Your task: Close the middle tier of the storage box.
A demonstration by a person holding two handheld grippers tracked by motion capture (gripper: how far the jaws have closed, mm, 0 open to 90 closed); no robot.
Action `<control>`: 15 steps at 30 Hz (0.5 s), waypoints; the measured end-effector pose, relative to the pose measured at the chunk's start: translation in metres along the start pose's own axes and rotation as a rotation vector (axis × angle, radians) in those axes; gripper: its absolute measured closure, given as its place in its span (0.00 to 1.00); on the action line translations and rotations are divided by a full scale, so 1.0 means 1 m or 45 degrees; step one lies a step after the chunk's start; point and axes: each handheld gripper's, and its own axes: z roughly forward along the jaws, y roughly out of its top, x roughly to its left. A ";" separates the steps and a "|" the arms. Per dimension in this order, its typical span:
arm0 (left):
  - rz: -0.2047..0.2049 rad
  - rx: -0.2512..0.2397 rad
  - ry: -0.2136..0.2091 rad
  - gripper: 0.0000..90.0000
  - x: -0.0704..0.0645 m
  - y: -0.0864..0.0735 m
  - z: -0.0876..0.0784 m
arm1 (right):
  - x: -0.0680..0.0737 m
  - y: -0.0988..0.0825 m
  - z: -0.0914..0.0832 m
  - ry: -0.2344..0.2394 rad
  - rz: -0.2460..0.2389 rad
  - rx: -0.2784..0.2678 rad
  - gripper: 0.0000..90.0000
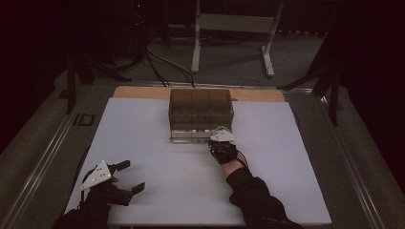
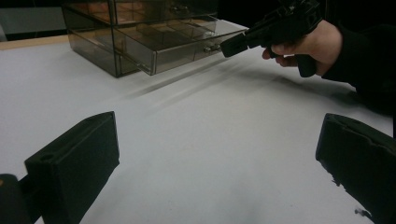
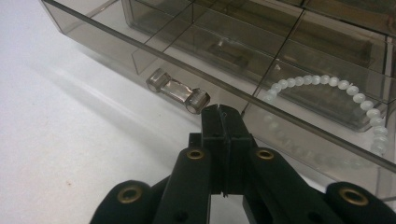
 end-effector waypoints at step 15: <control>-0.002 0.000 0.000 0.01 0.000 0.000 0.000 | 0.000 0.002 0.002 0.005 -0.003 0.002 1.00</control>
